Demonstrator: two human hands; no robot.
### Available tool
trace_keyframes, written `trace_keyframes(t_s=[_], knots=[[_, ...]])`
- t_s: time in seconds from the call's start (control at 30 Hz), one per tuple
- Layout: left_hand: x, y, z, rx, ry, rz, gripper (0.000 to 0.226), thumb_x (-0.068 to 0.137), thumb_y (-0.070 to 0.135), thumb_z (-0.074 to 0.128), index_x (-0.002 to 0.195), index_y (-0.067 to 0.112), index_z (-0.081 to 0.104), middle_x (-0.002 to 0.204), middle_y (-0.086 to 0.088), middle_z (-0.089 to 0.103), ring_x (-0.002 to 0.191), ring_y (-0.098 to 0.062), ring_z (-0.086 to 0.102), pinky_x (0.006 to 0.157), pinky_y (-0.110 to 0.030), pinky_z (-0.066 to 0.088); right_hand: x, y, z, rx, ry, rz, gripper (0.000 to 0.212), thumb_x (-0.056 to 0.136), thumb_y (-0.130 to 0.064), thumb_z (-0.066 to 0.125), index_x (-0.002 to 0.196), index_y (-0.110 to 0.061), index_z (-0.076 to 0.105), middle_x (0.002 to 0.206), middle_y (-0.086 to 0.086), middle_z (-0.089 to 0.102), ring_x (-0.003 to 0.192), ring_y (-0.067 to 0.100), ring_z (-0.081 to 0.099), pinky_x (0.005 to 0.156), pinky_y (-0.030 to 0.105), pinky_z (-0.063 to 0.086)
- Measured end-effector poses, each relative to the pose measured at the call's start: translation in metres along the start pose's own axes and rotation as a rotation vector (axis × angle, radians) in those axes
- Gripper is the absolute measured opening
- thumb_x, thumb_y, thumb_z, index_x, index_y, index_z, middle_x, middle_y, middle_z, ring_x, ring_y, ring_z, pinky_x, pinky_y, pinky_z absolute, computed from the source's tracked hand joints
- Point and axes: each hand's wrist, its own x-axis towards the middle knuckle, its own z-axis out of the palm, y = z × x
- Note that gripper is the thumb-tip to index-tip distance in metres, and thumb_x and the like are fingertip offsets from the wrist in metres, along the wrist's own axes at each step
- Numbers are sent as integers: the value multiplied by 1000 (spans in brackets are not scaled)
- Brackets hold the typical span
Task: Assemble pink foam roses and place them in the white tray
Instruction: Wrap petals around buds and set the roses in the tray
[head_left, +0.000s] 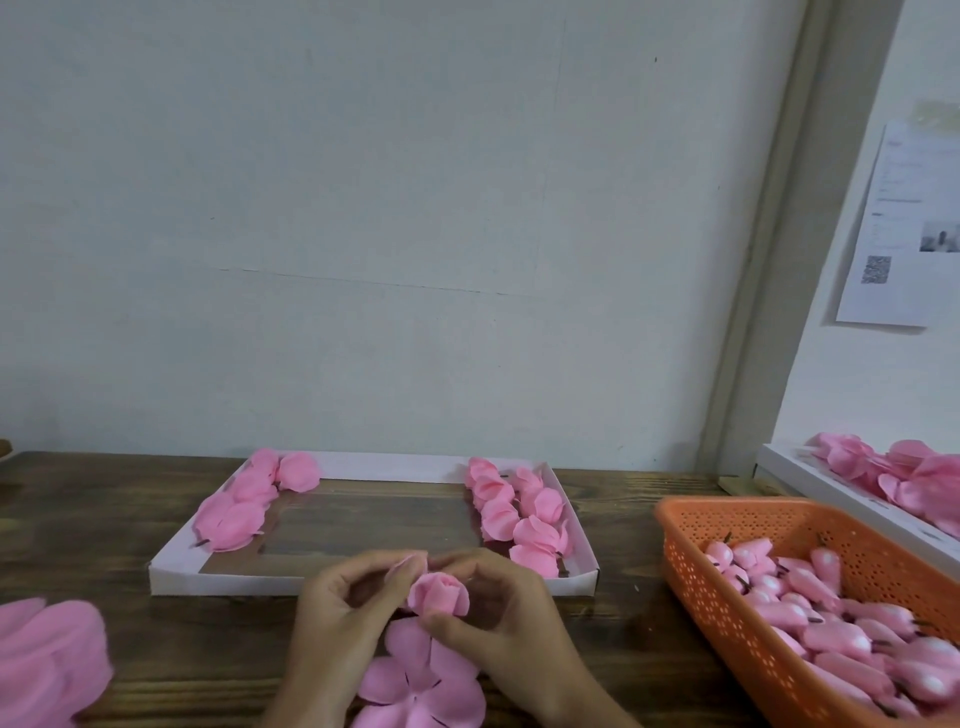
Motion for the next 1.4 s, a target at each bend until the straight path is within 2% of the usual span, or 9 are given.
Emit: trace_keyframes(t_s=[0.13, 0.3, 0.43, 0.53, 0.63, 0.77, 1.0, 1.2, 1.4], knots=[[-1, 4, 1, -7, -69, 40, 16, 74, 25, 78, 80, 11, 84, 83, -17, 76, 80, -20, 75, 71, -23, 59, -2, 0, 0, -4, 32, 68, 11, 87, -11, 81, 97, -12, 78, 96, 7, 81, 96, 37, 76, 87, 59, 59], [-4, 8, 4, -7, -99, 73, 18, 68, 13, 87, 85, 11, 85, 90, -16, 78, 86, -27, 78, 76, -23, 60, -2, 1, 0, -21, 99, 89, 17, 83, -18, 87, 96, -12, 78, 88, 12, 79, 83, 29, 77, 76, 55, 58], [-5, 8, 5, 19, -110, 47, 34, 59, 11, 100, 89, 16, 86, 91, -13, 80, 86, -28, 79, 76, -26, 62, -2, 2, -3, -52, 110, 53, 25, 83, -17, 87, 95, -10, 66, 91, 1, 80, 83, 23, 78, 73, 40, 62], [-6, 10, 4, 18, -135, 91, 24, 66, 9, 92, 88, 16, 86, 93, -11, 81, 88, -27, 80, 76, -27, 63, -2, 5, -3, -117, 137, 12, 31, 80, -22, 88, 90, -19, 59, 84, -3, 79, 73, 14, 76, 65, 29, 60], [-8, 13, 6, 22, -148, 125, 18, 69, 11, 88, 86, 19, 87, 92, -8, 81, 89, -24, 79, 76, -25, 62, -3, 5, -1, -189, 160, -27, 30, 79, -29, 87, 86, -24, 59, 77, -4, 77, 67, 13, 74, 62, 34, 61], [-9, 13, 7, 36, -131, 157, 16, 70, 13, 86, 83, 22, 86, 90, -6, 82, 89, -19, 79, 76, -21, 61, -5, 4, 2, -175, 154, -34, 32, 81, -34, 87, 92, -21, 60, 86, -3, 80, 75, 16, 77, 69, 46, 64], [-1, 8, -1, 46, -60, 154, 10, 75, 15, 83, 85, 16, 86, 93, -11, 79, 90, -22, 78, 76, -22, 60, -3, 1, 3, -58, 125, 28, 13, 91, -29, 80, 102, -28, 73, 96, -3, 81, 88, 16, 79, 74, 30, 62], [2, 4, -2, -36, -114, 29, 22, 68, 17, 85, 90, 19, 86, 93, -10, 81, 89, -21, 79, 73, -19, 59, -1, 5, -5, 44, 90, 85, 22, 82, -12, 88, 96, -7, 72, 97, 5, 81, 91, 24, 79, 77, 33, 63], [6, -1, -3, -52, -124, 12, 20, 69, 4, 84, 87, 13, 85, 90, -15, 81, 85, -22, 79, 72, -19, 59, 2, 7, -6, 93, 108, 94, 42, 80, -7, 89, 116, -14, 71, 106, 3, 81, 101, 22, 77, 87, 31, 62]])
